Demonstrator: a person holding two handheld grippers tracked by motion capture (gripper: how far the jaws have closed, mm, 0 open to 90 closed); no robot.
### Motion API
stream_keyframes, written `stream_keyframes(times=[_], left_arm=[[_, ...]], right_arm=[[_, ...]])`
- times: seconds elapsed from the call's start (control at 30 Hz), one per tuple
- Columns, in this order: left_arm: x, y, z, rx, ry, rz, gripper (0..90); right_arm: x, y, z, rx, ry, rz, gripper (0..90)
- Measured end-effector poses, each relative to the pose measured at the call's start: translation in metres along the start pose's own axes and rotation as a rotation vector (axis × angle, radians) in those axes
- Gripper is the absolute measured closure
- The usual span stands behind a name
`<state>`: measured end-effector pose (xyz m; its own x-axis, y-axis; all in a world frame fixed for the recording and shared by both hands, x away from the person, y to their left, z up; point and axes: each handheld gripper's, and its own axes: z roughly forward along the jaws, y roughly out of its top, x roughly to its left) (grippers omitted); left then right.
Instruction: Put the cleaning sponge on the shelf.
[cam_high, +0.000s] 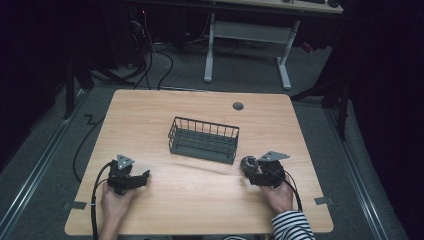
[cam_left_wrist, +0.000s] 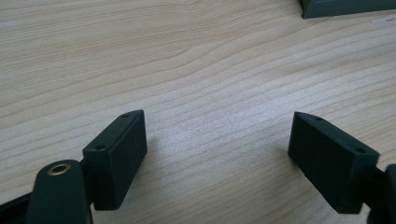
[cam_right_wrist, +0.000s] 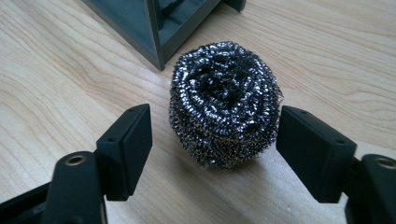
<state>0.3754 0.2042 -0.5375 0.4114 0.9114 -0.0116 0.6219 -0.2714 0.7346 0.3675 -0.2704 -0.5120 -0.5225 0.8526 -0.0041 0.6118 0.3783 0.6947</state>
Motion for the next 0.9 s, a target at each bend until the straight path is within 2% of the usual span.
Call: stream_keyframes(times=[0.27, 0.57, 0.67, 0.77, 0.8, 0.9], left_arm=[[0.0, 0.0, 0.0, 0.0, -0.001, 0.0, 19.8], [0.0, 0.0, 0.0, 0.001, 0.0, 0.0, 19.8], [0.0, 0.0, 0.0, 0.001, 0.0, 0.0, 19.8], [0.0, 0.0, 0.0, 0.0, 0.0, 0.0, 19.8], [0.0, 0.0, 0.0, 0.0, 0.0, 0.0, 19.8], [0.0, 0.0, 0.0, 0.0, 0.0, -0.001, 19.8]], right_arm=[[-0.002, 0.001, 0.0, -0.016, 0.011, 0.001, 44.3], [0.003, 0.003, -0.012, -0.07, 0.025, -0.02, 48.4], [0.008, 0.006, -0.033, -0.112, 0.041, -0.037, 48.7], [0.01, 0.013, -0.048, -0.129, 0.043, -0.053, 48.7], [0.01, 0.013, -0.048, -0.129, 0.043, -0.053, 48.7], [0.012, 0.025, -0.062, -0.148, 0.066, -0.05, 48.6]])
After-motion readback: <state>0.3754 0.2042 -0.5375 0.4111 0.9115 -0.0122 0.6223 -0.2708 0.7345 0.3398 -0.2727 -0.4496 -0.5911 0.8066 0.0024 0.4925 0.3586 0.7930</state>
